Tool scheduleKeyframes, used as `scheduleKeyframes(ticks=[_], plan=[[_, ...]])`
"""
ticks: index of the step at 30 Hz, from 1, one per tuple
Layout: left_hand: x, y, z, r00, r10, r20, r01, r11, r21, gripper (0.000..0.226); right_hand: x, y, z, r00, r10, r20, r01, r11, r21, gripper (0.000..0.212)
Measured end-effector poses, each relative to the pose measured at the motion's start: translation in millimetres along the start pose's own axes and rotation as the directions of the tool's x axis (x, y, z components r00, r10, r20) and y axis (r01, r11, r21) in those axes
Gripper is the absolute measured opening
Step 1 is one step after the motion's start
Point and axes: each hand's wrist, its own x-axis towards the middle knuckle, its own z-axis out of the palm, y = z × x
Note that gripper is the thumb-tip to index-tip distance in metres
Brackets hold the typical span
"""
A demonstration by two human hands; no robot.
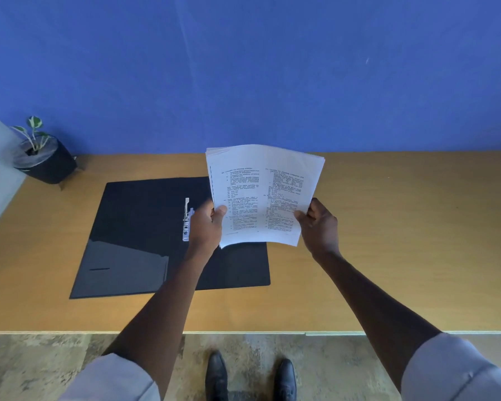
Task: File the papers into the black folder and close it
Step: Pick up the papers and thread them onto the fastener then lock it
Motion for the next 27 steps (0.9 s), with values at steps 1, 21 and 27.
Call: scheduleKeyframes(ticks=[1, 21, 27], plan=[[-1.2, -0.6, -3.6, 1.0, 0.007, -0.005, -0.007, 1.0, 0.007, 0.022, -0.3, -1.7, 1.8, 1.0, 0.005, 0.007, -0.005, 1.0, -0.004, 0.013], [-11.1, -24.7, -25.6, 0.999, 0.023, -0.028, -0.014, 0.959, 0.283, 0.02, -16.8, -3.1, 14.0, 0.998, -0.039, 0.046, 0.047, 0.98, -0.194, 0.023], [-11.1, -35.1, -25.9, 1.0, -0.025, -0.002, 0.024, 0.945, 0.327, 0.024, -17.6, 4.7, 18.8, 0.997, -0.035, 0.072, 0.054, 0.959, -0.277, 0.017]])
